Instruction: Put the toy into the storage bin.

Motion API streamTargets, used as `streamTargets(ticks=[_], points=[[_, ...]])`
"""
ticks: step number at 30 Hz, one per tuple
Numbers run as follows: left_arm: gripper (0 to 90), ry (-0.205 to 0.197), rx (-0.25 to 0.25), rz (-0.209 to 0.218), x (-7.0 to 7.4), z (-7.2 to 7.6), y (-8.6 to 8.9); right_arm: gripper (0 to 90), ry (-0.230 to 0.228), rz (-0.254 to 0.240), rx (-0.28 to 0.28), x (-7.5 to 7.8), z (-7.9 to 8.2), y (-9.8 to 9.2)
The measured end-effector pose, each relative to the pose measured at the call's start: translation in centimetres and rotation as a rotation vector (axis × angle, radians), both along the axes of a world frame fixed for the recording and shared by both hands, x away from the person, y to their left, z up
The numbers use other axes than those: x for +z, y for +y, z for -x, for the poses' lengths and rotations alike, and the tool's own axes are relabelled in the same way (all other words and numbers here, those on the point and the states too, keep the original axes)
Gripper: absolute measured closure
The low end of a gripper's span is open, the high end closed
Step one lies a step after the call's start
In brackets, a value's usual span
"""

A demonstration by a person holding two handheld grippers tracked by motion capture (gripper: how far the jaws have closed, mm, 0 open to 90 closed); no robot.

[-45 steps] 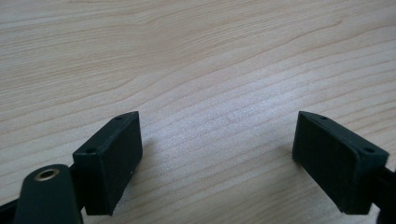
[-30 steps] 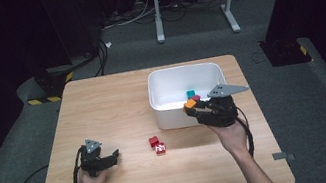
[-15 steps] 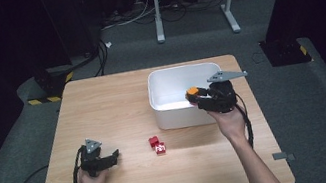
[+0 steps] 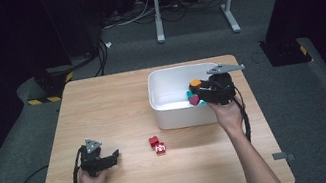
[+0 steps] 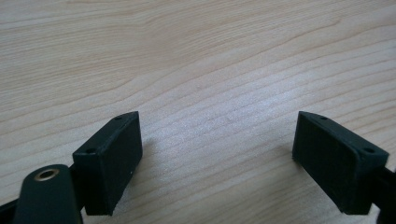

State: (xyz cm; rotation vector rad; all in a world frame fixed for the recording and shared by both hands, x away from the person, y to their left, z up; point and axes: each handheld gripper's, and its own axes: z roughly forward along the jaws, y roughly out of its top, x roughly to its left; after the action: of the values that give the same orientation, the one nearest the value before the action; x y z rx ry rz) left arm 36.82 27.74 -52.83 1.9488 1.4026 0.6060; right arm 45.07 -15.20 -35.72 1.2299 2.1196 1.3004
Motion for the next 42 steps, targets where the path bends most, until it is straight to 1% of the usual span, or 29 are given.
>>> streamTargets(ticks=[2,4,7,14,17,23,29,32,33,36,38,40,42], points=[[16.0,0.0,0.001,0.0,0.0,0.0,0.0,58.8,0.004,-0.003,-0.002,-0.1,-0.3,0.0],[16.0,0.0,0.001,0.0,0.0,0.0,0.0,58.8,0.012,0.009,-0.004,-0.2,-0.5,0.1],[16.0,0.0,0.001,0.0,0.0,0.0,0.0,58.8,0.024,0.011,-0.011,-0.5,-0.7,0.0],[16.0,0.0,0.0,-0.001,0.0,0.0,0.0,58.8,0.032,0.018,-0.022,-0.9,-1.0,0.3],[16.0,0.0,0.0,-0.001,0.0,0.0,0.0,58.7,0.042,0.032,-0.036,-1.3,-1.4,0.5],[16.1,-0.001,-0.001,0.0,0.0,0.0,0.0,58.8,0.055,0.048,-0.041,-2.0,-2.4,1.4],[16.2,0.0,-0.002,-0.001,0.0,0.0,0.0,58.5,0.081,0.061,-0.055,-2.6,-3.2,2.0],[16.2,-0.001,-0.001,0.0,0.0,0.0,0.0,57.1,0.102,0.042,-0.054,-3.0,-3.5,2.0],[16.1,-0.001,-0.001,0.0,0.0,0.0,0.0,56.0,0.1,0.037,-0.055,-3.0,-3.6,2.0],[16.2,0.0,-0.002,-0.001,0.0,0.0,0.0,53.1,0.109,0.045,-0.042,-3.1,-3.5,2.2],[16.2,-0.001,-0.002,-0.001,0.0,0.0,0.0,52.0,0.107,0.046,-0.042,-3.1,-3.4,2.2],[16.2,-0.001,-0.002,-0.001,0.0,0.0,0.0,50.7,0.095,0.019,-0.037,-2.9,-3.2,2.0],[16.2,-0.001,-0.002,-0.001,0.0,0.0,0.0,49.0,0.082,0.007,-0.032,-2.7,-2.8,1.9]])
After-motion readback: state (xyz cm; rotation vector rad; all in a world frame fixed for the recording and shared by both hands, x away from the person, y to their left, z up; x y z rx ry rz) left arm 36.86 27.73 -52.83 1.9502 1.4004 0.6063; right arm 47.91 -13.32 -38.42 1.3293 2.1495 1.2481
